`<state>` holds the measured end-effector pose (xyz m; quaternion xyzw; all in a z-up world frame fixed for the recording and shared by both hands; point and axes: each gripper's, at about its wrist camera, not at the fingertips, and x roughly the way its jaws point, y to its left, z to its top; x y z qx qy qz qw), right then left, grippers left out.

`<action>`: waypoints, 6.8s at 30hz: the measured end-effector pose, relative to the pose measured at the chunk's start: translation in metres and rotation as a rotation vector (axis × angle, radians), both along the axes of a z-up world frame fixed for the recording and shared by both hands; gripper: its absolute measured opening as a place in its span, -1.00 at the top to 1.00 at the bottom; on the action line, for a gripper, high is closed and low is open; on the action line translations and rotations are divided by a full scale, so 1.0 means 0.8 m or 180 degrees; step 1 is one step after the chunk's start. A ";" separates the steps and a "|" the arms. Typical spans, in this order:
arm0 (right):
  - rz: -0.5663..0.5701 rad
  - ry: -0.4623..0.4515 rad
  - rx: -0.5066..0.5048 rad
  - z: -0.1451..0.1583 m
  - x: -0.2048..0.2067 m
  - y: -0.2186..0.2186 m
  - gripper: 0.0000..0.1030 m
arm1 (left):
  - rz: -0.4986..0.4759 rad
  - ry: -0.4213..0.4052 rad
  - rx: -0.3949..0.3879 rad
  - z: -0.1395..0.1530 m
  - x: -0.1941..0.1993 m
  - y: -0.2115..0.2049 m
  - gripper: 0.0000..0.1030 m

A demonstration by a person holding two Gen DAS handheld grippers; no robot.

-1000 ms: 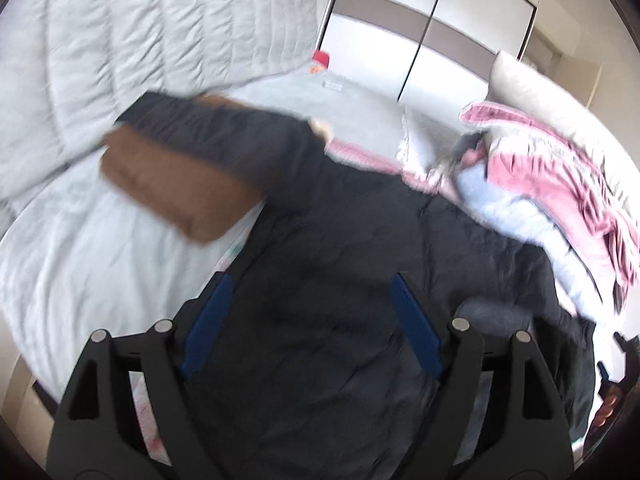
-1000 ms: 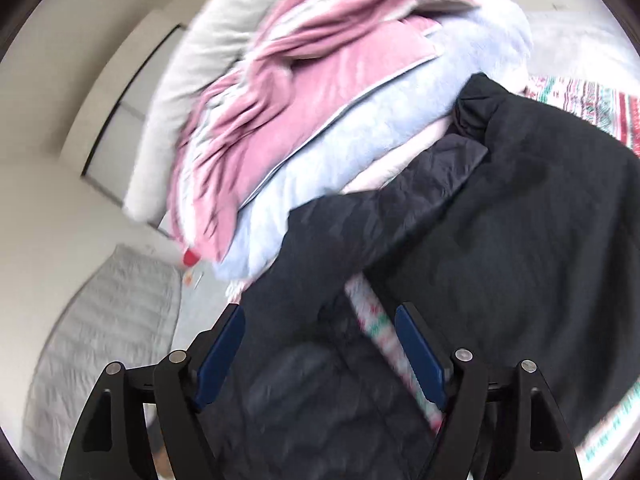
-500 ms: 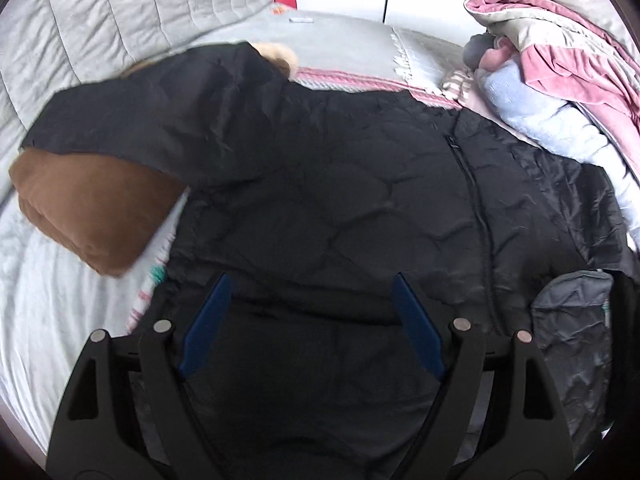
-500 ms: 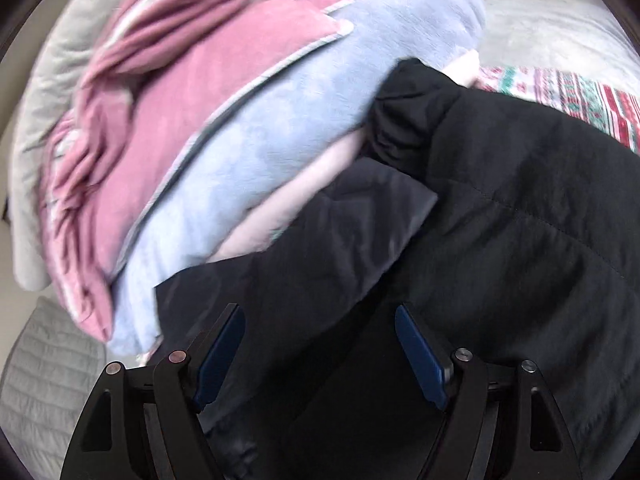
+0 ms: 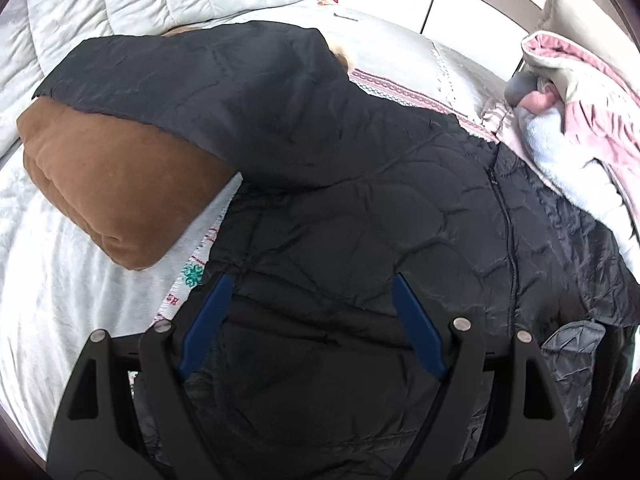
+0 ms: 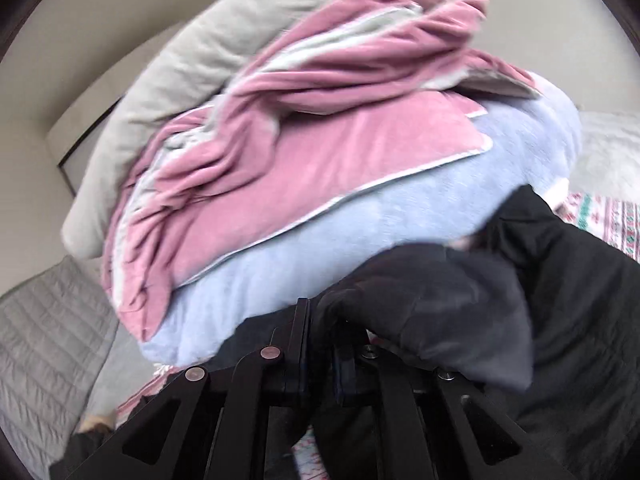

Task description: Fold large clothes

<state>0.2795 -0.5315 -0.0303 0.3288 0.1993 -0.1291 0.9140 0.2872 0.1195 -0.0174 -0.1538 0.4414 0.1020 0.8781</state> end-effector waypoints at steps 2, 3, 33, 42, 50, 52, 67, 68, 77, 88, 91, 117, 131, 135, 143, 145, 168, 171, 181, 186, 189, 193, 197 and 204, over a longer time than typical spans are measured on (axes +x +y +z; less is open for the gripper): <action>0.0047 0.0092 0.0066 -0.013 0.009 0.008 0.83 | 0.0025 -0.0005 -0.0037 0.001 -0.002 0.006 -0.61; 0.0033 0.0242 0.0137 -0.032 0.018 0.010 0.83 | 0.0033 -0.0012 -0.0038 0.002 -0.003 0.008 -0.61; 0.2871 0.1045 -0.2358 -0.114 0.194 0.575 0.56 | 0.0293 -0.0008 -0.0418 0.005 -0.003 0.082 -0.61; 0.2917 0.0849 -0.1278 -0.057 0.178 0.520 -0.20 | 0.0238 0.0012 -0.0336 0.004 0.000 0.074 -0.61; 0.2709 0.1398 -0.0888 -0.039 0.088 0.454 -0.40 | 0.0304 0.0036 -0.0254 0.002 0.000 0.075 -0.61; 0.2670 0.1525 -0.0449 -0.040 0.064 0.426 -0.43 | 0.0311 0.0055 -0.0226 0.002 0.000 0.074 -0.61; 0.2819 0.1142 0.0379 -0.066 -0.010 0.394 -0.76 | 0.0779 -0.0186 -0.0404 0.032 -0.011 0.189 -0.63; 0.2830 0.1089 0.0439 -0.063 -0.009 0.390 -0.76 | 0.0951 -0.0163 -0.0469 0.033 -0.007 0.214 -0.63; 0.2759 0.1066 0.1191 -0.079 -0.001 0.352 -0.76 | 0.1711 -0.0177 -0.0858 0.013 0.031 0.357 -0.63; 0.2568 0.1024 0.1330 -0.081 -0.003 0.321 -0.76 | 0.1865 -0.0407 -0.0299 0.033 0.074 0.355 0.65; 0.2481 0.0973 0.1320 -0.076 -0.005 0.309 -0.76 | 0.1741 -0.0362 -0.0033 0.048 0.090 0.334 0.85; 0.1763 0.0738 0.1936 -0.084 -0.008 0.197 -0.76 | -0.0241 -0.1120 0.0246 0.163 0.095 -0.033 0.92; 0.1814 0.0859 0.1674 -0.084 -0.005 0.212 -0.76 | 0.2156 -0.0653 -0.1137 0.025 0.005 0.343 -0.70; 0.1813 0.0918 0.1628 -0.089 -0.002 0.218 -0.76 | 0.2207 -0.0890 -0.1262 0.014 0.007 0.387 -0.61; 0.1771 0.0907 0.1688 -0.093 -0.002 0.211 -0.76 | 0.2178 -0.0798 -0.0664 0.019 0.045 0.367 0.94; 0.1749 0.0891 0.1702 -0.092 -0.003 0.208 -0.76 | 0.2108 -0.1046 -0.0472 0.050 0.039 0.349 0.94; 0.1458 0.0819 0.2018 -0.105 -0.005 0.159 -0.76 | -0.1056 -0.0528 0.0069 0.016 0.182 -0.213 0.87; 0.1490 0.0810 0.2054 -0.105 -0.006 0.157 -0.76 | -0.1048 -0.0297 -0.0087 -0.010 0.186 -0.216 0.73; 0.1494 0.0823 0.2012 -0.103 -0.005 0.162 -0.76 | -0.1059 -0.0399 -0.0773 0.004 0.160 -0.167 0.12; 0.1522 0.0810 0.1964 -0.099 -0.006 0.158 -0.76 | -0.1331 -0.0376 -0.0772 0.026 0.130 -0.187 0.01; 0.1497 0.0821 0.1709 -0.088 -0.008 0.156 -0.76 | -0.1190 -0.0362 -0.0996 0.039 0.088 -0.162 -0.03; 0.1447 0.0829 0.1594 -0.083 -0.013 0.151 -0.76 | -0.0848 -0.0245 -0.0848 0.045 0.010 -0.094 -0.14; 0.1431 0.0808 0.1532 -0.075 -0.020 0.149 -0.76 | -0.0351 -0.0217 -0.0498 0.048 -0.083 -0.005 -0.23; 0.1589 0.0928 0.0957 -0.051 -0.051 0.162 -0.76 | -0.0010 0.0020 -0.0409 0.015 -0.158 0.071 -0.29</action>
